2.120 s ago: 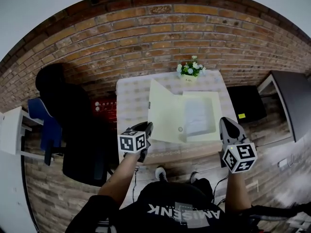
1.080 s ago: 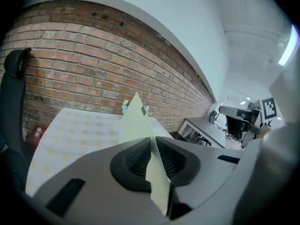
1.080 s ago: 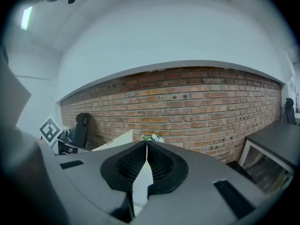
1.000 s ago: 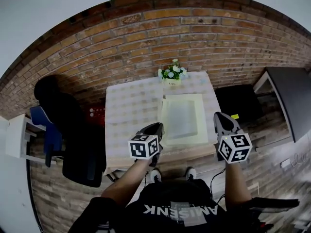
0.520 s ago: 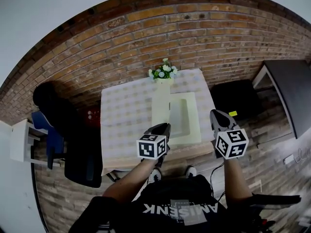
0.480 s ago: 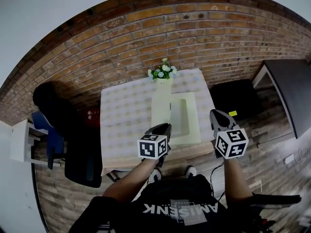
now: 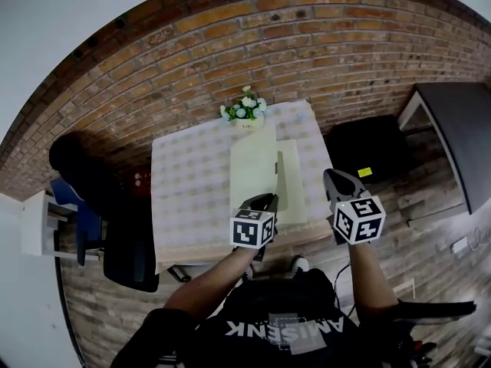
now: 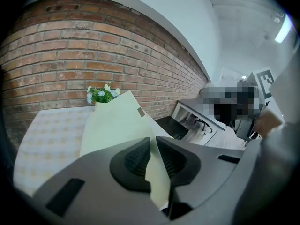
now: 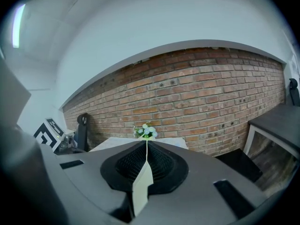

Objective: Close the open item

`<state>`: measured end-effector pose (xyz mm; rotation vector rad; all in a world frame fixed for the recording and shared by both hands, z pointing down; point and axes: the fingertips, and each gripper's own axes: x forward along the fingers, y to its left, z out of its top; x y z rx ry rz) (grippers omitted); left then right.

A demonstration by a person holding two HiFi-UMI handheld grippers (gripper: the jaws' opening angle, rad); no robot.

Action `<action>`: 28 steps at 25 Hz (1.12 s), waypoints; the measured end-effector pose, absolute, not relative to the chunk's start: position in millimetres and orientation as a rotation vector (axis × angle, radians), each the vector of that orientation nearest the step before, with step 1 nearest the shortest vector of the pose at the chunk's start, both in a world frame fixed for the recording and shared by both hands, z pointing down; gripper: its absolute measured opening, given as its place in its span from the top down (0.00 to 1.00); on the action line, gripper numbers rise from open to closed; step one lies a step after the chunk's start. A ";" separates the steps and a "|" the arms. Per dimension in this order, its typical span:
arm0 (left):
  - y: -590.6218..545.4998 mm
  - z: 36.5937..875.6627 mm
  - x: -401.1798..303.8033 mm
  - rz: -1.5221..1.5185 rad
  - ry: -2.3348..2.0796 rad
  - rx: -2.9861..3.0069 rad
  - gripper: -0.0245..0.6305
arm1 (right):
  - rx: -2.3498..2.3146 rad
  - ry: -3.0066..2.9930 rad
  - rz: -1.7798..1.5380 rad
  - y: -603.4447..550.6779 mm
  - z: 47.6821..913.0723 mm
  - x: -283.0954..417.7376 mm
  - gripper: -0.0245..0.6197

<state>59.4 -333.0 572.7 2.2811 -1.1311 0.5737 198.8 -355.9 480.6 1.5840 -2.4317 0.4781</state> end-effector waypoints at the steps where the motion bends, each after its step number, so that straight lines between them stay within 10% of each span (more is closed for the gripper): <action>1: -332.7 575.9 63.8 0.589 -1.134 2.279 0.89 | 1.574 -2.431 0.488 -357.0 485.3 200.9 0.90; 21: -342.6 656.1 137.6 0.805 -1.121 2.216 0.88 | 1.366 -2.397 0.701 -403.4 595.8 217.0 0.89; 28: -344.3 682.5 149.9 0.867 -1.118 2.194 0.87 | 1.249 -2.373 0.787 -423.1 640.4 192.7 0.70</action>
